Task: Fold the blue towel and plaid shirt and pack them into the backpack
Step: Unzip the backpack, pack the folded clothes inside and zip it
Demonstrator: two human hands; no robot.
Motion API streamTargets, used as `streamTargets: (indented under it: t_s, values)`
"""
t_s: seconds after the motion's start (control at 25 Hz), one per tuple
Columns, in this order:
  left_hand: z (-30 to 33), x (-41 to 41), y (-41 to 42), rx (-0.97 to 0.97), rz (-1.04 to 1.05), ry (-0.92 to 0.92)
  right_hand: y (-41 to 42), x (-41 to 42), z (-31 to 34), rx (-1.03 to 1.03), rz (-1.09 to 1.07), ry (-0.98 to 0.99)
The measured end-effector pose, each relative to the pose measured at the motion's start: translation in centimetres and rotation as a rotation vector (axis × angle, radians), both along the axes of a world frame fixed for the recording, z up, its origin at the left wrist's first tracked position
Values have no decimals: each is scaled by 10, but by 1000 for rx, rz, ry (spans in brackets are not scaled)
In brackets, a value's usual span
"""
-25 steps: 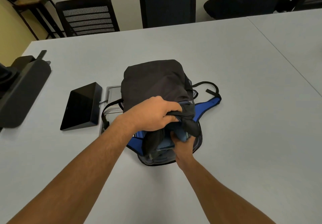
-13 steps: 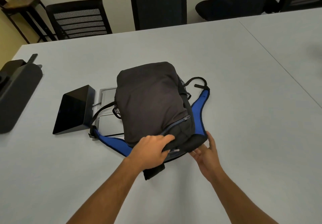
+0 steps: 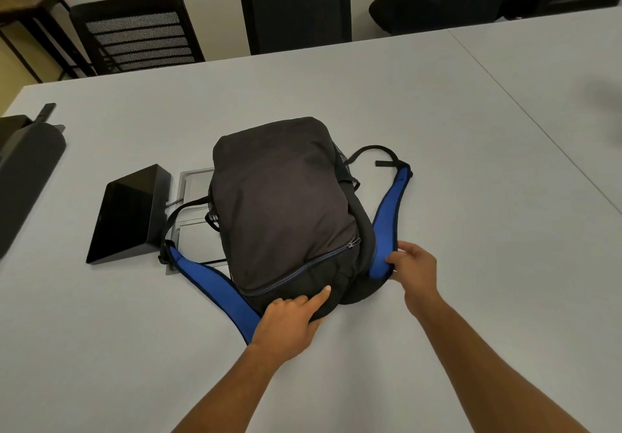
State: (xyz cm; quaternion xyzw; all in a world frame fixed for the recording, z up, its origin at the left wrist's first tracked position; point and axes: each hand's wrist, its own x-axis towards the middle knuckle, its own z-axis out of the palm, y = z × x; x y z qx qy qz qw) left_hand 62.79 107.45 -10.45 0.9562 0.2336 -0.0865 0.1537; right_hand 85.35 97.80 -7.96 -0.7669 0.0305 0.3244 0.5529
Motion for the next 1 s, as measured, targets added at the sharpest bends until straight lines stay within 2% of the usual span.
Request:
streamTargets:
  t_s: [0.08, 0.24, 0.32, 0.4, 0.48, 0.56, 0.6, 0.68, 0.76, 0.84, 0.92, 1.0]
  values:
    - [-2, -1, -5, 4, -2, 30, 5, -3, 6, -36, -47, -126]
    - [-6, -2, -7, -7, 3, 11, 19, -21, 22, 50, -78, -388]
    - [-8, -5, -6, -26, 12, -27, 30, -32, 27, 122, 53, -594]
    - [-9, -7, -6, -18, 11, -45, 43, -40, 24, 171, 303, -857]
    - [-9, -7, -7, -9, 5, -61, 59, -46, 19, 163, 530, -994]
    - [-9, -5, -8, -57, 41, -89, 74, -51, 18, 140, 692, -1031]
    - [-10, -5, -8, -100, 75, -160, 78, -54, 17, 127, 755, -1031]
    - [-4, -5, -3, -122, 160, -447, 80, -55, 10, 132, 835, -1065]
    - [13, 3, 12, -9, 282, -745, 76, -55, 2, 116, 887, -1062]
    - [42, 24, 35, 99, 372, -890, 70, -56, -3, 77, 969, -1025]
    - [68, 55, 60, 147, 299, -880, 67, -58, -4, 67, 1056, -1030]
    - [81, 91, 79, 151, 86, -667, 66, -58, -6, 82, 1158, -1080]
